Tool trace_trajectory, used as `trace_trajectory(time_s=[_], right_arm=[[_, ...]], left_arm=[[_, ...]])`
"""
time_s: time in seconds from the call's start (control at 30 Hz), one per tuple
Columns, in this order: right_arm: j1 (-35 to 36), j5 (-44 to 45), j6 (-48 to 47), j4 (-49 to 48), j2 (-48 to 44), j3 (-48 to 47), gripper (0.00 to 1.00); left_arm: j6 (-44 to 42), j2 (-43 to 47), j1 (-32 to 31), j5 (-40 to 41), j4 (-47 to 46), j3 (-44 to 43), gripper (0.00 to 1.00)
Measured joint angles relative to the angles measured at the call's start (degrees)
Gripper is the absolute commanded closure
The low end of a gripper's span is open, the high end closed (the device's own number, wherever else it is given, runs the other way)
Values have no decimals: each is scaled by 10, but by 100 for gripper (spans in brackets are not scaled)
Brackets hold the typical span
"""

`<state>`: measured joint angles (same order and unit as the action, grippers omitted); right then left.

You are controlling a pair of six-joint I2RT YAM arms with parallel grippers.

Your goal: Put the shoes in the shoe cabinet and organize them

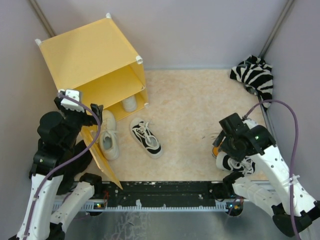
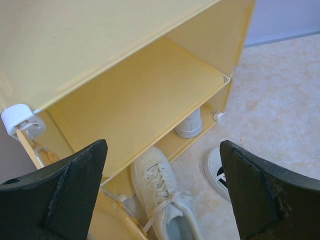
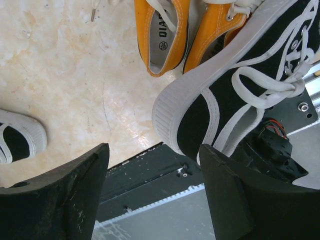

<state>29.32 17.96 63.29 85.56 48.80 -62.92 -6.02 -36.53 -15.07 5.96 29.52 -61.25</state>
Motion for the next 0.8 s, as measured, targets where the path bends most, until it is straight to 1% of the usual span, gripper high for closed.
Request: trace_trajectory(time_s=[0.37,0.5,0.63,0.8], right_arm=[[-4,-2,3,-2,-46,1,30],[-4,-3,13,-5,-86,53,30],[-6,0,55,-1,-130,104,30],[-6,10,99,1,-139,128,30]], left_arm=[[0,1,-10,1,0,0,1],[0,9,-10,0,2,2,1],[0,13,-13,2,5,3,1],[0,17,-15,9,5,5,1]])
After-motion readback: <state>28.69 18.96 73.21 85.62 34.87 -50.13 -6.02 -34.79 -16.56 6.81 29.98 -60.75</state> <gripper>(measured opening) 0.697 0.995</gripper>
